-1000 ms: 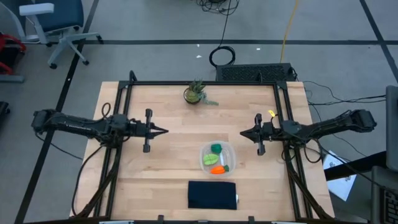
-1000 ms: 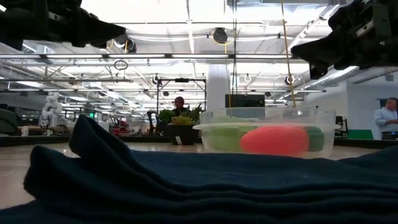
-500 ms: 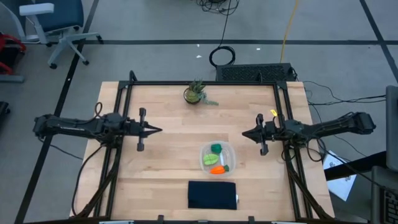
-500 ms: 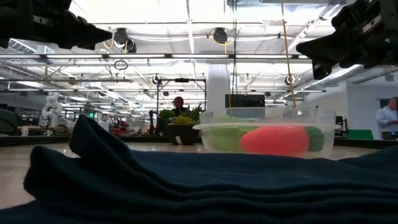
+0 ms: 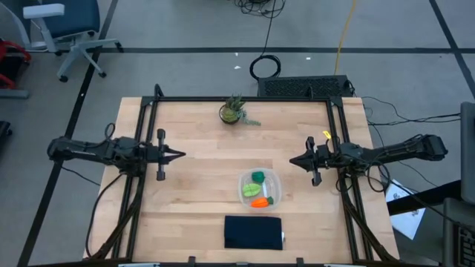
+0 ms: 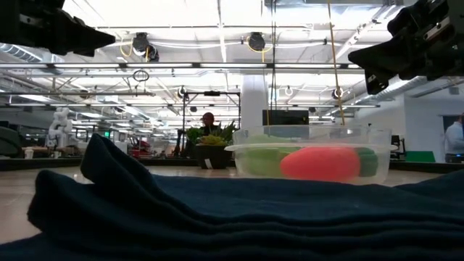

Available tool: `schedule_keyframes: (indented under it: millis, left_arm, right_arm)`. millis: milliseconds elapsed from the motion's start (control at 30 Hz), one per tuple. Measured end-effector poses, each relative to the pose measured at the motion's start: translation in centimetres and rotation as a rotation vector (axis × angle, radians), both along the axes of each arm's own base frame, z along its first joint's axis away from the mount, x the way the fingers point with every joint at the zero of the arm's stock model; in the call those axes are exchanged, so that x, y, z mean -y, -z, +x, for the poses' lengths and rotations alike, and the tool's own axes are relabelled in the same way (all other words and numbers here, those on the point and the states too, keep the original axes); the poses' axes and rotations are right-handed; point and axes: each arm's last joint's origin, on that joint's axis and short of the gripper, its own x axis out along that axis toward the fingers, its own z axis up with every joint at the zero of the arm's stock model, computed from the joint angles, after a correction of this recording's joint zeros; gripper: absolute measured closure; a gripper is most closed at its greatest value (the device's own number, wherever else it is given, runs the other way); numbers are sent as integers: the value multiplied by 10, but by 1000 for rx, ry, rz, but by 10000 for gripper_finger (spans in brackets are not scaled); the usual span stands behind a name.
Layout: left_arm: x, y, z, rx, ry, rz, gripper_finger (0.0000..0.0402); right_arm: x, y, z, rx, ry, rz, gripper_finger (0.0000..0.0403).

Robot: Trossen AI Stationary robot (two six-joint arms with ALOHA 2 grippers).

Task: Pick and placing Produce into tupperware
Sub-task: Return to Home Position

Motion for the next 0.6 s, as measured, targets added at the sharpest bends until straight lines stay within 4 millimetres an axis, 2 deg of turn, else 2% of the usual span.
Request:
schedule_keyframes:
  millis: [400,600]
  left_arm:
    - [4,20,0,2,35,-26,402]
    - [6,30,1,-8,61,18,402]
  right_arm:
    - [-8,-2,-1,21,-59,-6,403]
    - [-9,-2,-1,28,-71,-17,403]
